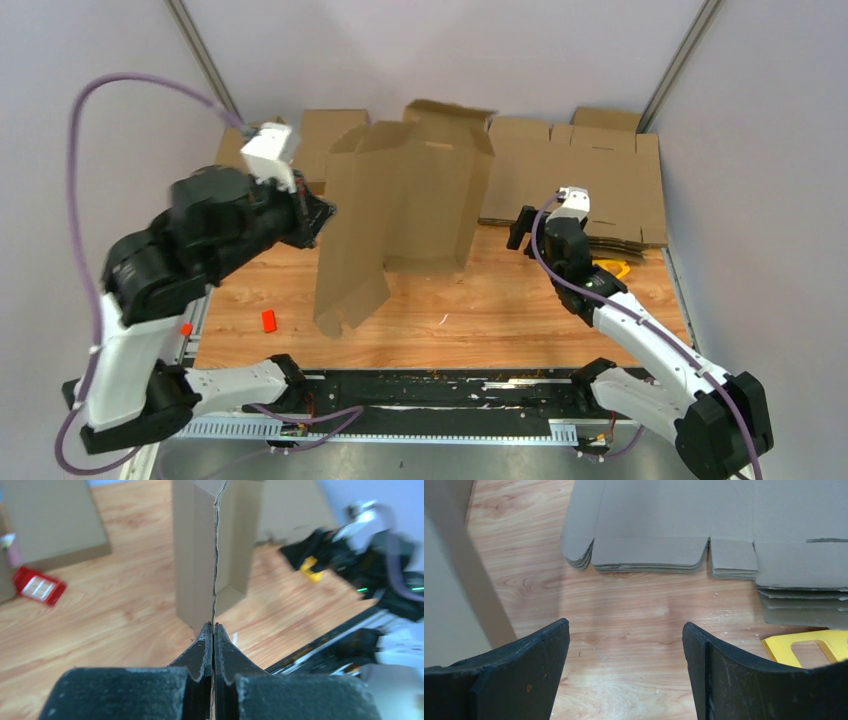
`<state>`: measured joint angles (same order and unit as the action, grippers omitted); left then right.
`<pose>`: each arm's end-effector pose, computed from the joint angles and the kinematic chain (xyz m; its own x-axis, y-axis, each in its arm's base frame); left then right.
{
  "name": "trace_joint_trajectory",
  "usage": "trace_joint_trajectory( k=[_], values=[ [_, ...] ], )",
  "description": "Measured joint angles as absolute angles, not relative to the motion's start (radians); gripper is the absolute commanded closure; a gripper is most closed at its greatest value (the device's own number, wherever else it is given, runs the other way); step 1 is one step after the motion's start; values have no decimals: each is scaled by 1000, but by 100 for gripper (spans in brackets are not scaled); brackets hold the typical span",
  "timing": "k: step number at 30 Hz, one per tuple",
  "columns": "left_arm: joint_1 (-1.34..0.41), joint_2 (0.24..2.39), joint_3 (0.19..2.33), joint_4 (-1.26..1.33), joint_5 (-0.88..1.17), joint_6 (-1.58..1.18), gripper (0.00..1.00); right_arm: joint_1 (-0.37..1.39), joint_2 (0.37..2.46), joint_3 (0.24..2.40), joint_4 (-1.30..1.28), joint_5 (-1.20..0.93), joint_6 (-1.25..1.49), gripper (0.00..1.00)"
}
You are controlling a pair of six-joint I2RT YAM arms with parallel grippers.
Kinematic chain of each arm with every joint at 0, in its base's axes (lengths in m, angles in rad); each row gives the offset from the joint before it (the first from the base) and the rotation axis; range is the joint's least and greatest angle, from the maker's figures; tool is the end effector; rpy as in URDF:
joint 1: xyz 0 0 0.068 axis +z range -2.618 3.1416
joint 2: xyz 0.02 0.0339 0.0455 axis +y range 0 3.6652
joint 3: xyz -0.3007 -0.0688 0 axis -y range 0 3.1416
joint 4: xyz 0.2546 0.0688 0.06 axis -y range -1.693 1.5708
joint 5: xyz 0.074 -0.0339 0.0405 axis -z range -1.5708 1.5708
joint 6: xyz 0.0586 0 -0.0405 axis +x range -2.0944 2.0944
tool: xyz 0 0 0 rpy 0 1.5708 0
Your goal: Fold the paper box
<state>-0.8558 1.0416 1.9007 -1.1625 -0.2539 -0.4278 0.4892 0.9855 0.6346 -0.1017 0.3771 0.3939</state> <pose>0.0857 -0.0763 0.5660 -0.4163 -0.1331 -0.8995 0.4408 0.8357 -0.3276 0.2124 0.0886 0.2768 -0.4119 0.1849 -0.8922 0.0146 0.9804 0.1965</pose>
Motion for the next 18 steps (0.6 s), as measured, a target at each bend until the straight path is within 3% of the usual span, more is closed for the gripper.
trace_joint_trajectory(
  k=[9,18],
  values=[
    [-842,1504,1886,-1330,-492,-329,100,489,957,628,-116,411,403,17],
    [-838,1787,1995,-1435,-500,-52,100,489,974,628,-115,391,398,17]
  ],
)
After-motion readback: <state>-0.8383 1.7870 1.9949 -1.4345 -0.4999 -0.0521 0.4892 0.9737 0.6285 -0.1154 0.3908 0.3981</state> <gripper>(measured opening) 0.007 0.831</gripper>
